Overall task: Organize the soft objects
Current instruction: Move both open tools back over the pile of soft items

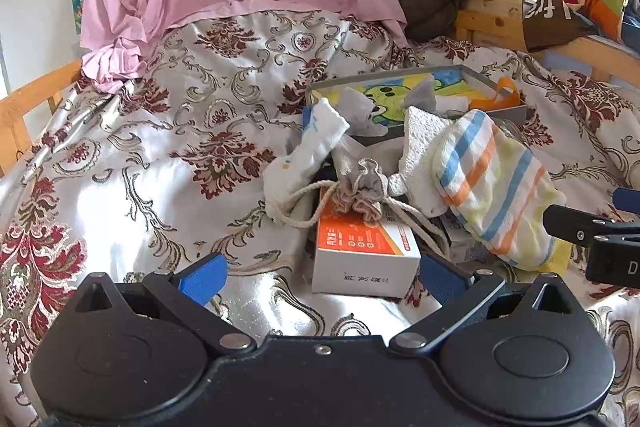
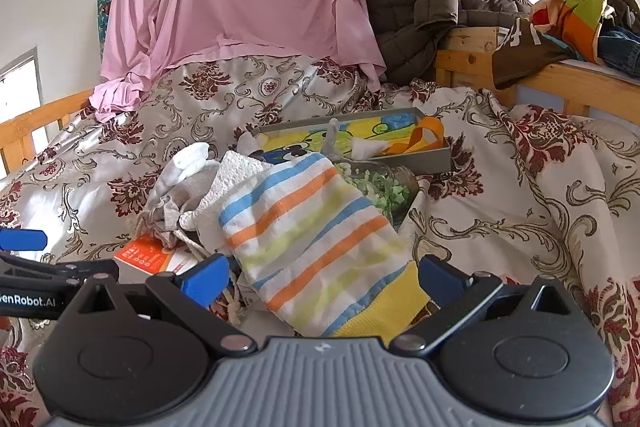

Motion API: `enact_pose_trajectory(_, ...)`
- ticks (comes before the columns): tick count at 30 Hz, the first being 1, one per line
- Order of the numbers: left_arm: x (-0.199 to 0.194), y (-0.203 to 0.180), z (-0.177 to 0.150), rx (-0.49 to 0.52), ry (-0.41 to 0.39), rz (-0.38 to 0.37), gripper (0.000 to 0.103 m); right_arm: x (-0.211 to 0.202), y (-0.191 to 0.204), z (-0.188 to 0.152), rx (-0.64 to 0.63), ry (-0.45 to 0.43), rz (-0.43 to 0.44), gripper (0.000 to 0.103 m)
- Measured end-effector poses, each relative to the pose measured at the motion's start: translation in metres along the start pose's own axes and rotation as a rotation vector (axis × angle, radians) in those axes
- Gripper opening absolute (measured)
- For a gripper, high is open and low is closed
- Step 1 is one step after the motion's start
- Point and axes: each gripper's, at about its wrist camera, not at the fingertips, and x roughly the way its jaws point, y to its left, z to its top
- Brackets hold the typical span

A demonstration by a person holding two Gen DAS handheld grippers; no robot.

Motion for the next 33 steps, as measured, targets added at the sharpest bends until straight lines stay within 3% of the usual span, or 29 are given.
enact_pose_trajectory(16,0.014,-0.010,0.014,0.050,-0.055,-0.017,0.102,0.033,-0.005,0.015,-0.152,-0.011,0.032,0.103)
enact_pose_trajectory(24,0.024,-0.015,0.025,0.095,-0.079,-0.010,0.102,0.048,-0.024,0.023,-0.127,-0.032,0.118,0.103)
enact_pose_trajectory(33,0.042,-0.020,0.044,0.168,-0.095,-0.016,0.102,0.056,-0.019,0.015,-0.180,0.002,0.133,0.103)
